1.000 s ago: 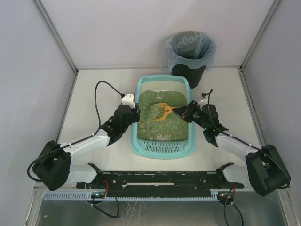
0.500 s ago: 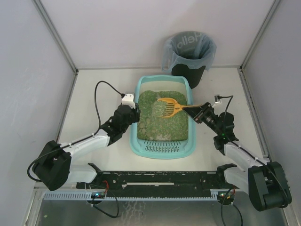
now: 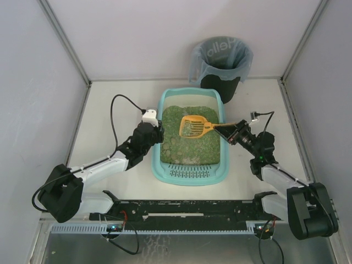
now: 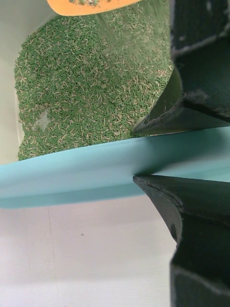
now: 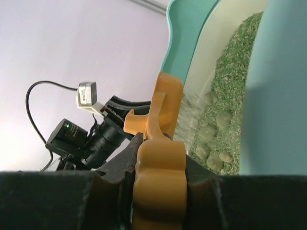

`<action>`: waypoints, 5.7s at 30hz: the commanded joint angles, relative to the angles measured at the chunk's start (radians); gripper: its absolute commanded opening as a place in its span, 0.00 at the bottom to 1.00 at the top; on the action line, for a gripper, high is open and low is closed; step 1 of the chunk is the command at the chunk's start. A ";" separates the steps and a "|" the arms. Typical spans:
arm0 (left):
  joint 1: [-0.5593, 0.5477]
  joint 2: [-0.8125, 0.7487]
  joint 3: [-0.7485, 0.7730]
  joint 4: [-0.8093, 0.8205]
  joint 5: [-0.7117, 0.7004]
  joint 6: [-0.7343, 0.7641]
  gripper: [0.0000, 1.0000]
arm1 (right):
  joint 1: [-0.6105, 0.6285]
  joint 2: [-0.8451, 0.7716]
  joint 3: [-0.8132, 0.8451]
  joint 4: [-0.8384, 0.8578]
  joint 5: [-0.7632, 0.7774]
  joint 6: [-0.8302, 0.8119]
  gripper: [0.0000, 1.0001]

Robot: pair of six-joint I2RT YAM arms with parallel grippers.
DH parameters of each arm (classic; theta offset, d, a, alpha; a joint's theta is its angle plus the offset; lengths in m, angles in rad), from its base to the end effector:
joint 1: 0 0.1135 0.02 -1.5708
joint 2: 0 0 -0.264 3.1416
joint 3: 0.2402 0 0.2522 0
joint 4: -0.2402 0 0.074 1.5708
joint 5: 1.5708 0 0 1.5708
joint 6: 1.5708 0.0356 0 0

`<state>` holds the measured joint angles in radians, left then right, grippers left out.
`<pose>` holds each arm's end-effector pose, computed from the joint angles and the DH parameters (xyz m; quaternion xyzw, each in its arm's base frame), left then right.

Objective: Clean the litter box

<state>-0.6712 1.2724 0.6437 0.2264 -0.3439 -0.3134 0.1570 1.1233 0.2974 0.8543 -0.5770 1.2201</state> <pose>0.2226 -0.1615 0.2282 0.0534 0.8255 -0.1311 0.5464 0.2140 0.0535 0.2150 0.1628 0.6794 0.5899 0.4048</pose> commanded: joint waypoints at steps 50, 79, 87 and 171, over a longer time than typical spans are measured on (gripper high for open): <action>-0.015 0.009 0.067 0.038 0.078 -0.023 0.41 | 0.403 0.463 0.465 -0.531 0.202 -0.301 0.00; -0.014 0.011 0.069 0.038 0.077 -0.021 0.41 | 0.306 0.174 0.274 -0.394 0.250 -0.237 0.00; -0.014 0.010 0.068 0.037 0.075 -0.021 0.41 | 0.250 0.053 0.231 -0.412 0.240 -0.270 0.00; -0.014 0.011 0.068 0.036 0.077 -0.021 0.41 | 0.387 0.429 0.387 -0.231 0.248 -0.127 0.00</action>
<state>-0.6701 1.2869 0.6548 0.2237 -0.3553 -0.3130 0.5682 1.6199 0.6792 0.5629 -0.2886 1.0637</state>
